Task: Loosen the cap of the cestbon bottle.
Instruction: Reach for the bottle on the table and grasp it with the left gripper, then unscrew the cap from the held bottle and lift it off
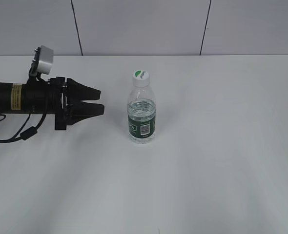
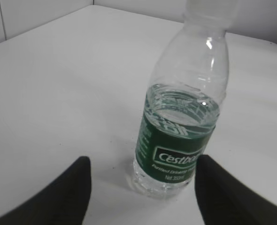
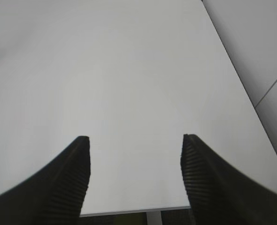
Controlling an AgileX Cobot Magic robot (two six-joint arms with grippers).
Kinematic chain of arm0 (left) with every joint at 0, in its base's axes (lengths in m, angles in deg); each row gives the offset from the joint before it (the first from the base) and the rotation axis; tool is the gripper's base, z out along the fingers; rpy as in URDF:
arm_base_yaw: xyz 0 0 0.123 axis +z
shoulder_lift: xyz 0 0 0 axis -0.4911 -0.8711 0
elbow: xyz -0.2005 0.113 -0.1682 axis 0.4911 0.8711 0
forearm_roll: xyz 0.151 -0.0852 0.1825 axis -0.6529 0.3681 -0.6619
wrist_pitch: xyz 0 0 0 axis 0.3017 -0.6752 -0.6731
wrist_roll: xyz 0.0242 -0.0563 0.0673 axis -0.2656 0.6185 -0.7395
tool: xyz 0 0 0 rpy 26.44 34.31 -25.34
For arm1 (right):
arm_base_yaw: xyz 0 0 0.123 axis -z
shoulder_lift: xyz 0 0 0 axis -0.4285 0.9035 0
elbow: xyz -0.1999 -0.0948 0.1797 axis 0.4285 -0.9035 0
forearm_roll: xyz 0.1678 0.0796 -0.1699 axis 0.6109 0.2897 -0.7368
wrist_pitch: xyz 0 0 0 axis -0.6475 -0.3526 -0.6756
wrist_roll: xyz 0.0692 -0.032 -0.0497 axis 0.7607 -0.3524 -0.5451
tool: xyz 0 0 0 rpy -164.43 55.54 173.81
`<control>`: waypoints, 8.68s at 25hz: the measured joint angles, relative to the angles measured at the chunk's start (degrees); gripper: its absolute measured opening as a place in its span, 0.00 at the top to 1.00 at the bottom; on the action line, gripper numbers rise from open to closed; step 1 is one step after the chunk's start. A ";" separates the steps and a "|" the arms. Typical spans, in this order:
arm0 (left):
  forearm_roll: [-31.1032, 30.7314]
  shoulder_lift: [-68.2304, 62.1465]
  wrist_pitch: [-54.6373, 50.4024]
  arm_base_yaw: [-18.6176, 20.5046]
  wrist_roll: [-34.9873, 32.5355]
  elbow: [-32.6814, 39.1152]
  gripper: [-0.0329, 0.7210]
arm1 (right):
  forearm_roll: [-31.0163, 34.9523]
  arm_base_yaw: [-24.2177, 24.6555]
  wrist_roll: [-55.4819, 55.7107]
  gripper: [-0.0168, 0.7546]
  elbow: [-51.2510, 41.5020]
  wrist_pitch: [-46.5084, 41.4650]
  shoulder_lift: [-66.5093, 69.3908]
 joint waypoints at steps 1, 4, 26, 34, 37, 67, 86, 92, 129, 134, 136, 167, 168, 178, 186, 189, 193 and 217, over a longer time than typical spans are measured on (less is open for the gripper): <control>0.92 0.00 0.00 -0.56 0.00 0.39 0.39 | 0.00 0.00 0.00 0.37 0.00 0.00 0.00; 2.56 0.00 -0.29 -2.19 0.49 1.33 0.32 | 0.00 0.00 0.00 0.37 0.00 0.00 0.00; 5.45 -3.51 -0.71 -7.58 0.11 -1.01 0.25 | -0.06 0.00 0.00 0.37 0.00 -0.04 0.00; 4.56 -4.82 0.10 -10.03 0.11 -3.83 0.25 | -0.06 0.00 0.00 0.37 0.00 -0.04 0.00; 4.45 -7.60 0.28 -10.56 0.09 -6.24 0.25 | -0.06 0.00 0.00 0.37 0.00 -0.04 0.00; 6.37 -14.35 0.18 -16.69 0.09 -13.66 0.25 | -0.06 0.00 0.00 0.37 0.00 -0.04 0.00; 6.14 -14.35 -0.27 -16.69 -0.10 -13.90 0.40 | 1.92 0.00 2.49 0.37 3.70 0.01 7.57; 6.14 -14.35 -0.27 -16.69 -0.10 -13.90 0.40 | 6.97 0.00 6.06 0.37 6.28 -0.47 20.05; 5.14 -14.35 0.16 -16.69 -0.29 -13.98 0.40 | 17.95 0.00 11.41 0.37 48.24 -7.25 87.67; 5.14 -14.35 0.18 -16.69 -0.29 -13.98 0.40 | 18.02 0.00 11.14 0.37 57.20 -7.25 95.63; 5.14 -14.35 0.23 -16.69 -0.29 -13.98 0.40 | 18.41 0.00 10.67 0.37 59.88 -7.25 97.69; 0.94 -14.35 0.55 -16.69 -2.53 -14.20 0.40 | 26.15 -17.54 13.35 0.38 70.11 -7.42 110.47; 0.83 -14.28 0.41 -16.69 -2.53 -14.20 0.40 | 26.28 -18.10 13.83 0.38 70.80 -7.42 110.86; 0.36 -14.17 -0.75 -16.69 -2.53 -14.31 0.40 | 27.64 -22.10 17.47 0.38 73.17 -7.49 113.87; 0.12 -13.95 -1.11 -16.69 -2.53 -14.31 0.40 | 30.82 -22.45 18.54 0.38 73.57 -7.22 113.91; 0.12 -13.90 -1.25 -16.69 -2.53 -14.31 0.40 | 30.96 -22.81 18.58 0.38 73.64 -6.89 113.91; 0.12 -13.90 -1.31 -16.69 -2.53 -14.31 0.40 | 30.54 -22.92 18.58 0.38 73.64 -6.22 113.91; 0.12 -13.84 -1.73 -16.69 -2.53 -14.31 0.41 | 21.74 -27.68 22.59 0.38 73.64 -3.88 114.04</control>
